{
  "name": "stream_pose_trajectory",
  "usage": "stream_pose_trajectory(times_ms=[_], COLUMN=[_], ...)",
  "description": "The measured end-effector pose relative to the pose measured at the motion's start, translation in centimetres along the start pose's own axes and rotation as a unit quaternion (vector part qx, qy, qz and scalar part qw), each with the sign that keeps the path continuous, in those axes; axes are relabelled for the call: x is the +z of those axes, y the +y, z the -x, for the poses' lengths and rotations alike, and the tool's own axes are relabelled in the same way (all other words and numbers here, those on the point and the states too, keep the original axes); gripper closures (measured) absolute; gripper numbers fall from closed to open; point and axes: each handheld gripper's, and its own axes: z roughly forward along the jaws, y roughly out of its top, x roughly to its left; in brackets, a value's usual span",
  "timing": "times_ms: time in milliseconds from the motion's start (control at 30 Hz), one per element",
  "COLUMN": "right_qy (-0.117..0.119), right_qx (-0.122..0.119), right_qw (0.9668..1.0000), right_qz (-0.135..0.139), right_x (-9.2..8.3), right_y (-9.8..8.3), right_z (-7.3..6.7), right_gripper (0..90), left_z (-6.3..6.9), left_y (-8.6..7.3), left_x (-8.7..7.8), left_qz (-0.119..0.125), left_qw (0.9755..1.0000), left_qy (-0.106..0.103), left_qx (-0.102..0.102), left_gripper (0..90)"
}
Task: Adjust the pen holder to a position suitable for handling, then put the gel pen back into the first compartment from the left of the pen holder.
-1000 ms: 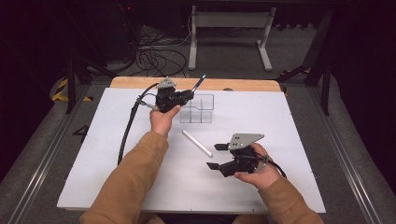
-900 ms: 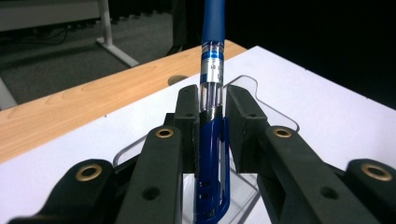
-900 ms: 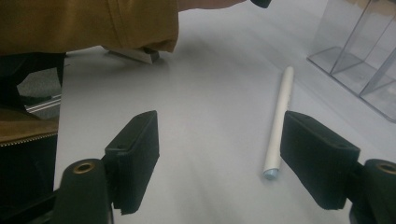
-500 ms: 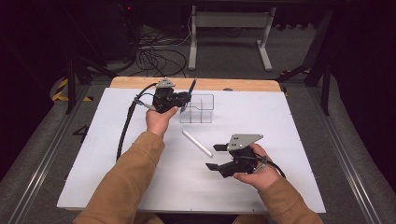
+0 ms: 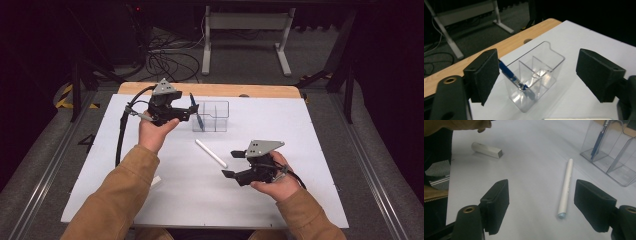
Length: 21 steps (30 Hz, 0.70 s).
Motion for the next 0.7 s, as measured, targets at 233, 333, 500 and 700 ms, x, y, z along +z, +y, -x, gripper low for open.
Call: stream_pose_trajectory(times_ms=[233,333,500,700], right_qy=[-0.002,-0.003,-0.008,-0.013], right_qx=[0.0,0.002,0.005,0.007], right_qw=[1.0,1.0,0.9999,0.9999], right_qz=[0.003,0.004,0.008,0.004], right_x=[0.1,0.1,0.0,0.0], right_y=[0.4,0.5,0.7,0.8], right_z=[0.1,0.1,0.3,0.6], right_gripper=[29.3,29.3,29.8,30.2], left_z=[1.5,1.8,2.4,3.4], left_y=[-0.3,-0.5,-1.3,-2.9], left_x=[-2.3,-2.9,-4.2,-6.4], left_qz=[0.018,0.022,0.018,0.024], left_qw=[0.9996,0.9993,0.9988,0.9981], left_qy=[-0.021,-0.027,-0.044,-0.048], left_qx=[0.011,0.013,0.008,0.029], left_gripper=[17.9,17.8,15.4,11.4])
